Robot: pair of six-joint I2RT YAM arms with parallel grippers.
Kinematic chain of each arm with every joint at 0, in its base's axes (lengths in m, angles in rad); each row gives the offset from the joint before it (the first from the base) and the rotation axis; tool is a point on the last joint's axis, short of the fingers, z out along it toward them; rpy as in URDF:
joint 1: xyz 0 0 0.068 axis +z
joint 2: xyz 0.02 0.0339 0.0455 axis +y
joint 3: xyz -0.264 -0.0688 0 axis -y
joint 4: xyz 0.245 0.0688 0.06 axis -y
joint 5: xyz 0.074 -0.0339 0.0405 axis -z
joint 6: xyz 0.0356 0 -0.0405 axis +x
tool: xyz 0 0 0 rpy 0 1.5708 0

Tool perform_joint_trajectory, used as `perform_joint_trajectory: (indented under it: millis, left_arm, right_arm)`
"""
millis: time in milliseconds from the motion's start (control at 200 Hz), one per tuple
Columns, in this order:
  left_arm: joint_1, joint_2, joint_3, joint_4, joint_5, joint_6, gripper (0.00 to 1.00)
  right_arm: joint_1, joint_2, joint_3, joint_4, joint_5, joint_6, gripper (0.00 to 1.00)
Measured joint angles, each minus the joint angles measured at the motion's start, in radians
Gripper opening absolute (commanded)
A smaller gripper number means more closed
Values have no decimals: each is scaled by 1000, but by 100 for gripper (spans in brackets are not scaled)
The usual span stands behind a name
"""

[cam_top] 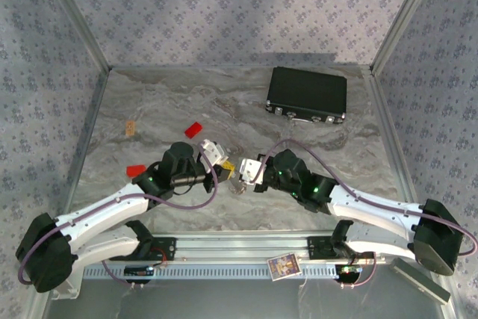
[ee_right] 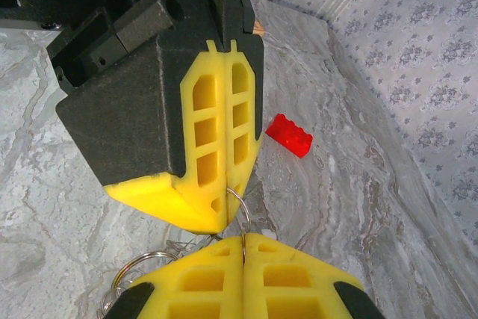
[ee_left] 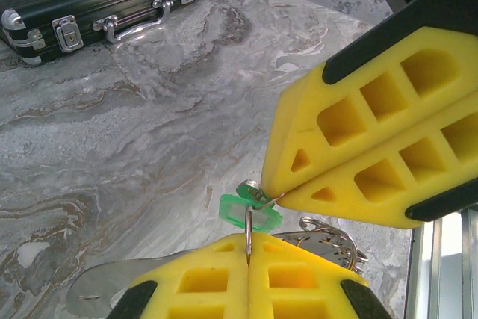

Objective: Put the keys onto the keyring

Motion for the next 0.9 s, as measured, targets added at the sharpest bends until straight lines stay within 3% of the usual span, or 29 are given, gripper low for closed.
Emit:
perform_joint_trajectory:
  millis: [900]
  left_arm:
    - [0, 0, 0, 0, -10, 0, 0]
  right_arm:
    - [10, 9, 0, 19, 36, 0, 0]
